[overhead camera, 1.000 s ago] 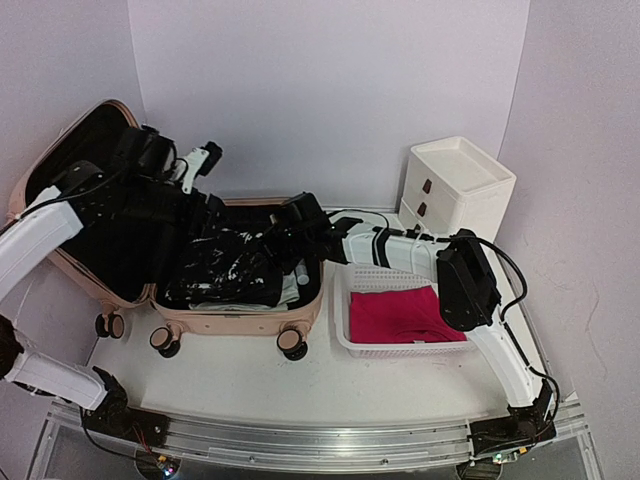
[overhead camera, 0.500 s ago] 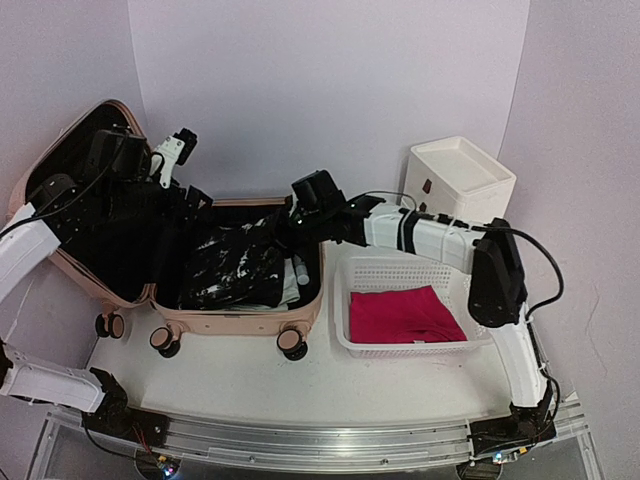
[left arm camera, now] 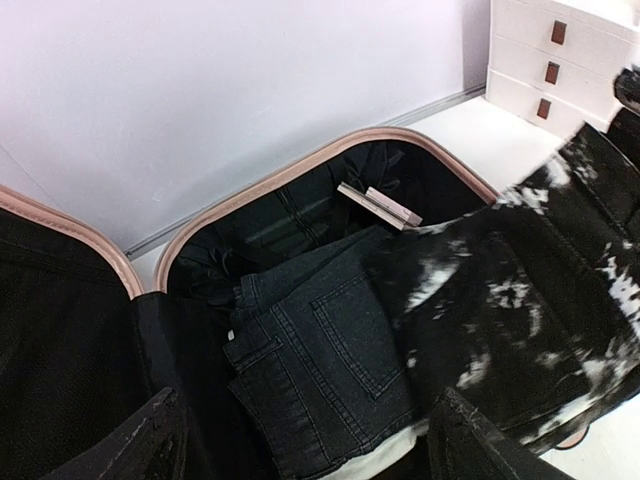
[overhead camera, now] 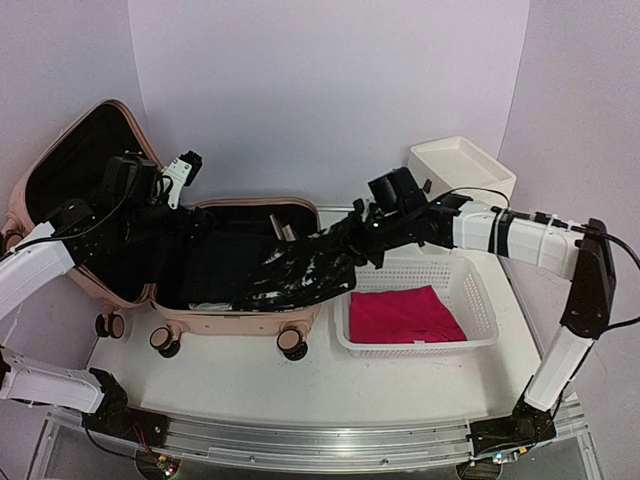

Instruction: Open, take out, and arrange the luggage

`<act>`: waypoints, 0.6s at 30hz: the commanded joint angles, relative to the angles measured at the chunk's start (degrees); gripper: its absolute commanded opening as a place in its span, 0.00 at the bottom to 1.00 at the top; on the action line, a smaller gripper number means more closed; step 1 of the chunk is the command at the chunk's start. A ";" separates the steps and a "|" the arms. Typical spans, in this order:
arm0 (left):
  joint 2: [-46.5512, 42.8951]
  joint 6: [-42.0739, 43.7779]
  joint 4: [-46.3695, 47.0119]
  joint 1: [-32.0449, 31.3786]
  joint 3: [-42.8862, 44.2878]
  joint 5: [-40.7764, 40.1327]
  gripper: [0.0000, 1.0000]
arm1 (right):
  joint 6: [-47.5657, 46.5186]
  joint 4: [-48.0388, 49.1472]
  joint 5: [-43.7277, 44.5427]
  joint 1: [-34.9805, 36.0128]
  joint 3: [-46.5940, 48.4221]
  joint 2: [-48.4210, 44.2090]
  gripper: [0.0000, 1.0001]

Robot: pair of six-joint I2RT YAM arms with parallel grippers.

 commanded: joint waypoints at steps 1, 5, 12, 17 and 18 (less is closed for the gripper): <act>-0.40 0.95 4.51 0.41 -0.50 -1.10 0.83 | 1.75 2.61 -6.41 -4.46 -7.93 -13.70 0.00; 0.37 0.88 4.64 0.46 -0.61 -0.75 0.84 | 1.11 1.29 -14.01 -11.21 -15.10 -19.13 0.00; 1.95 0.61 4.66 0.51 -0.60 -0.28 0.84 | -10.62 -8.52 -19.89 -20.92 -20.10 -24.39 0.00; 2.69 0.63 4.62 0.61 -0.56 -0.34 0.83 | -13.44 -10.76 -23.15 -25.07 -22.28 -24.81 0.00; 2.69 0.60 4.65 0.61 -0.65 -0.34 0.83 | -14.35 -11.34 -23.82 -25.85 -22.71 -24.89 0.00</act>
